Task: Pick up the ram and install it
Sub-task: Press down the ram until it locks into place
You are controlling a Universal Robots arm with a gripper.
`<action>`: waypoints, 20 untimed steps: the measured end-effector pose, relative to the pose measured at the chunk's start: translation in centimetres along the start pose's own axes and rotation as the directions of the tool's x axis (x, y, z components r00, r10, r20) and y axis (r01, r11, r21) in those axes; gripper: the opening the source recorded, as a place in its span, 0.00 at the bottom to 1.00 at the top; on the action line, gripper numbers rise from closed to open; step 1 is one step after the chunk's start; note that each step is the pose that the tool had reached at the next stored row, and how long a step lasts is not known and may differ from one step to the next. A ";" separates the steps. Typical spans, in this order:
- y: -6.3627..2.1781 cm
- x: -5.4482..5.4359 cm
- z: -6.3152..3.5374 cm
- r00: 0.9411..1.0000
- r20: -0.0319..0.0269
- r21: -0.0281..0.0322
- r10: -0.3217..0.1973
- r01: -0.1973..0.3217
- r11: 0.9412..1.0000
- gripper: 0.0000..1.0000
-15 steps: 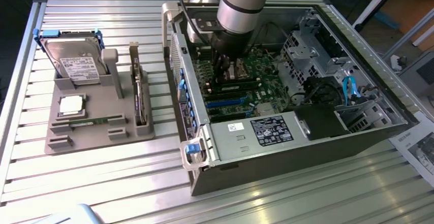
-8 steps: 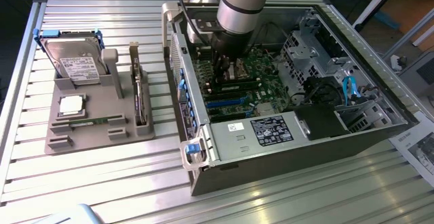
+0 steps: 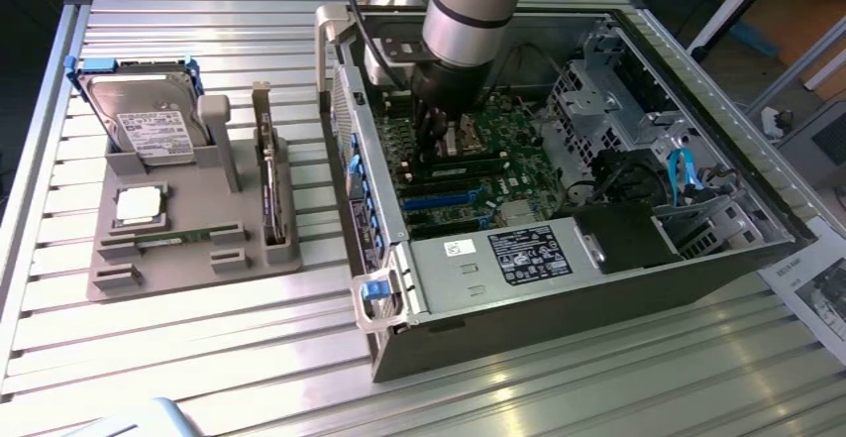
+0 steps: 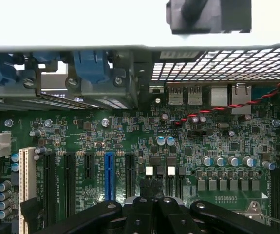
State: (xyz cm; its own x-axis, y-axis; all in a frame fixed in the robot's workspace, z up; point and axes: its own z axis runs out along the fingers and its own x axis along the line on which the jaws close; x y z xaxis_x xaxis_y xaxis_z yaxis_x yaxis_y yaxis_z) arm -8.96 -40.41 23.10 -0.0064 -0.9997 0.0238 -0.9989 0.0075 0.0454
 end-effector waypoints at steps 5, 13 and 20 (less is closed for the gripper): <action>0.00 0.0 0.08 1.000 0.000 0.000 0.000 0.000 1.000 0.10; -0.01 0.0 0.17 1.000 0.000 0.000 0.000 0.000 1.000 0.10; -0.02 0.0 0.13 1.000 0.000 -0.001 0.000 0.000 1.000 0.10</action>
State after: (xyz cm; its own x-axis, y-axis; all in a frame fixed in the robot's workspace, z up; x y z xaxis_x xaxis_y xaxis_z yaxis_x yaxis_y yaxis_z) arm -8.94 -40.40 22.97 -0.0064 -0.9997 0.0234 -0.9989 0.0075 0.0464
